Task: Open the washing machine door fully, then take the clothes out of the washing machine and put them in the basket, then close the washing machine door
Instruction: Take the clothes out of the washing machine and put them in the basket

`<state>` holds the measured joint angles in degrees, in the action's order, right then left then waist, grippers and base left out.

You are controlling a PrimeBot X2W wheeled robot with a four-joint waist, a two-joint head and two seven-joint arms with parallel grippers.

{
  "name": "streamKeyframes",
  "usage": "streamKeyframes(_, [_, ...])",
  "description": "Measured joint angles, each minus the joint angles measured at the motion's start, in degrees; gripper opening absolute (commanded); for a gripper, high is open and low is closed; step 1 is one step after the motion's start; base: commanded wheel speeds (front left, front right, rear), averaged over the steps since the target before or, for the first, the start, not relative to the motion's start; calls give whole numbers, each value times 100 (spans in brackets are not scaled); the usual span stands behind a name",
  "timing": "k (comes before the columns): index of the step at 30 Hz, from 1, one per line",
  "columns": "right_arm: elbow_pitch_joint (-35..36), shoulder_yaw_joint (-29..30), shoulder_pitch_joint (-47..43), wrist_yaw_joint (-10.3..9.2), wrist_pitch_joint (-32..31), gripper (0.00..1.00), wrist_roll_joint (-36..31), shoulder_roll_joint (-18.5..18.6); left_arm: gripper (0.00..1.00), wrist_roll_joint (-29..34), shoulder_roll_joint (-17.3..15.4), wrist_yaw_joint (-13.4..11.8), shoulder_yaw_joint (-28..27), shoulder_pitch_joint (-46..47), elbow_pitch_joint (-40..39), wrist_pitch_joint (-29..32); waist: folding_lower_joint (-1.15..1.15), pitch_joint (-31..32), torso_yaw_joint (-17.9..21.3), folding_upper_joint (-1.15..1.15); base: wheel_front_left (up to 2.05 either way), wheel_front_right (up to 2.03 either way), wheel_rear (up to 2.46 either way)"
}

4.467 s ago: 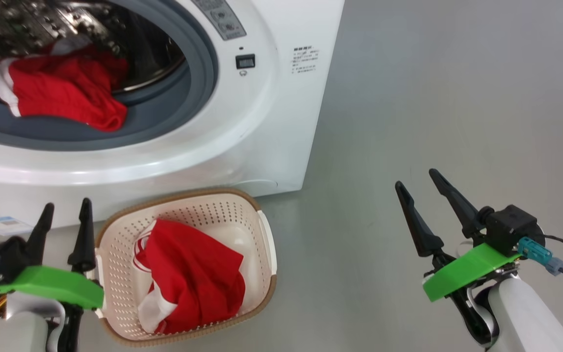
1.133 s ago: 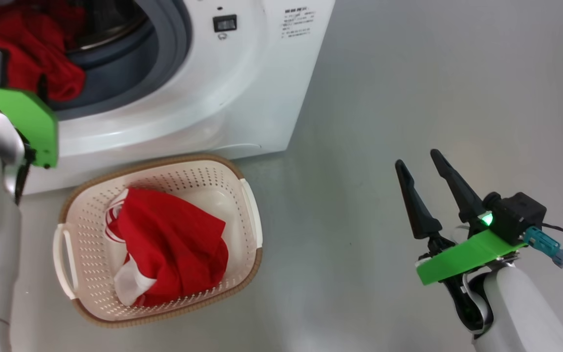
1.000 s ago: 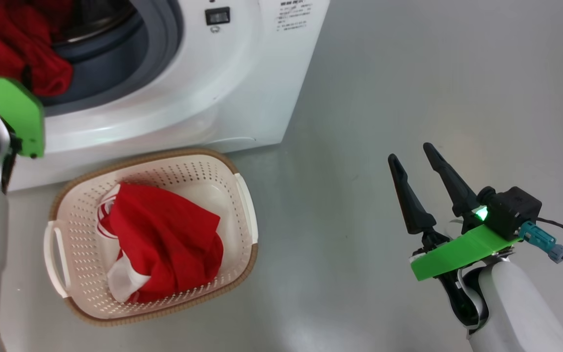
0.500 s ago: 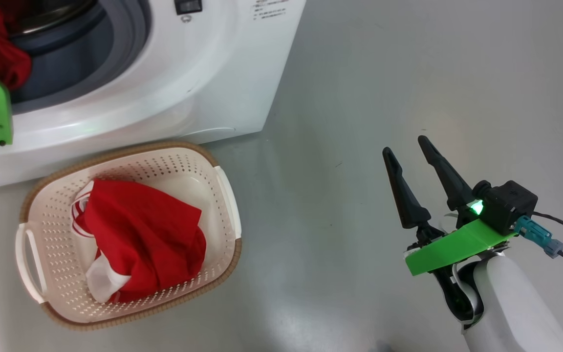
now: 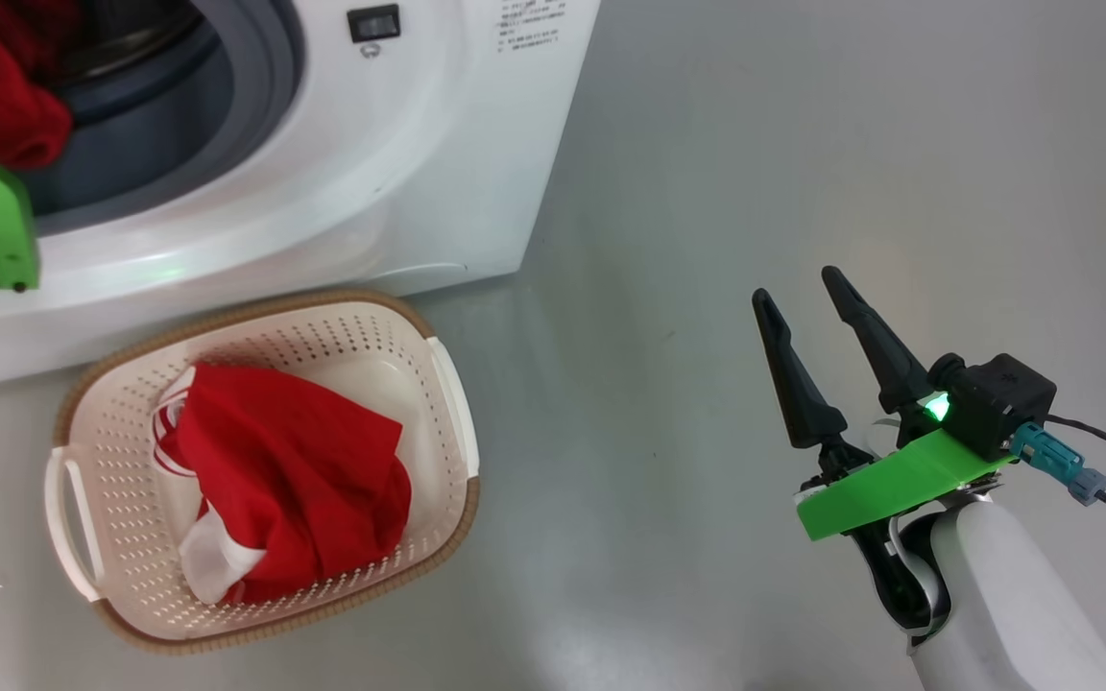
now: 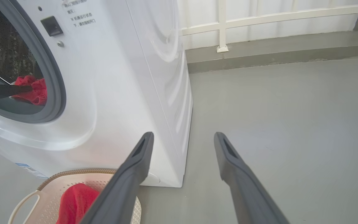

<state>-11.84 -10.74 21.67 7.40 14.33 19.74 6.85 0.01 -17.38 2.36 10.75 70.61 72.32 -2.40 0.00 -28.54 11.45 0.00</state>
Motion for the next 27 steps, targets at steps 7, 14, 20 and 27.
streamKeyframes(7, [-47, 8, -79, 0, 0, 100, 0, 48, 0, -513, 225, 299, -252, -380, -33, -994, 0, 286, -98, 0, 0, 0, 0])
streamKeyframes(14, [-64, 36, -297, 0, 0, 100, 1, 194, 0, -916, 345, 397, -478, -1026, -946, -1182, 0, 559, -295, 0, 0, 0, 0])
streamKeyframes(20, [-73, 75, -372, 0, 0, 100, 1, 252, 0, -1166, 460, 410, -706, -1901, -2267, -1189, 0, 763, -489, 0, 0, 0, 0])
streamKeyframes(27, [-92, 79, -539, 0, 0, 100, 9, 314, 0, -1329, 546, 452, -890, -2710, -3564, -1190, 0, 997, -658, 0, 0, 0, 0])
